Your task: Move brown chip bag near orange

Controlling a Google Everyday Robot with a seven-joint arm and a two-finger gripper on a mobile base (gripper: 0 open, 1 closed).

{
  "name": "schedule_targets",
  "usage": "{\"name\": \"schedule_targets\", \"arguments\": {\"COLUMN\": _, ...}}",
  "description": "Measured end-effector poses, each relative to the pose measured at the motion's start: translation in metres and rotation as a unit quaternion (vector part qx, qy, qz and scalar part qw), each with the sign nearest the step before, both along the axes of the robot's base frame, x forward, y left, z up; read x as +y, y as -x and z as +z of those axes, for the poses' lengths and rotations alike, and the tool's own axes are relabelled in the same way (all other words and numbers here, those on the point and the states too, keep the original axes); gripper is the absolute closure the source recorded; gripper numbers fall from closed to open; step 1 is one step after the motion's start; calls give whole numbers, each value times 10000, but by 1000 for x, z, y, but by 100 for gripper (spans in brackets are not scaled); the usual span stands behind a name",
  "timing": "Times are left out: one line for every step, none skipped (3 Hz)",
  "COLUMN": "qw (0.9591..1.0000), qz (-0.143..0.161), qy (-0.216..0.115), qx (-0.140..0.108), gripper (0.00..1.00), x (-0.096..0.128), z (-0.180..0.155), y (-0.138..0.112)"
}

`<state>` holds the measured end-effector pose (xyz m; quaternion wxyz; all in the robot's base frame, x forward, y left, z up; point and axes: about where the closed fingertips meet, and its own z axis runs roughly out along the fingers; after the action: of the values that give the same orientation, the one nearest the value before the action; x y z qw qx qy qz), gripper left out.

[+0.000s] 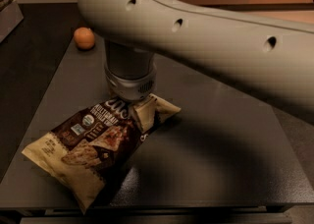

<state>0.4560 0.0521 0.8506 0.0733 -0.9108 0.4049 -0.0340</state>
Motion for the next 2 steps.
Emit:
{"name": "schedule_targets", "arguments": {"qw": 9995, "qz": -163, "qy": -153, "qx": -211, "gripper": 85, "x": -5, "z": 23, "y": -18}}
{"name": "schedule_targets", "arguments": {"qw": 9967, "qz": -336, "qy": -300, "qx": -669, "gripper": 100, "x": -10, "z": 53, "y": -50}}
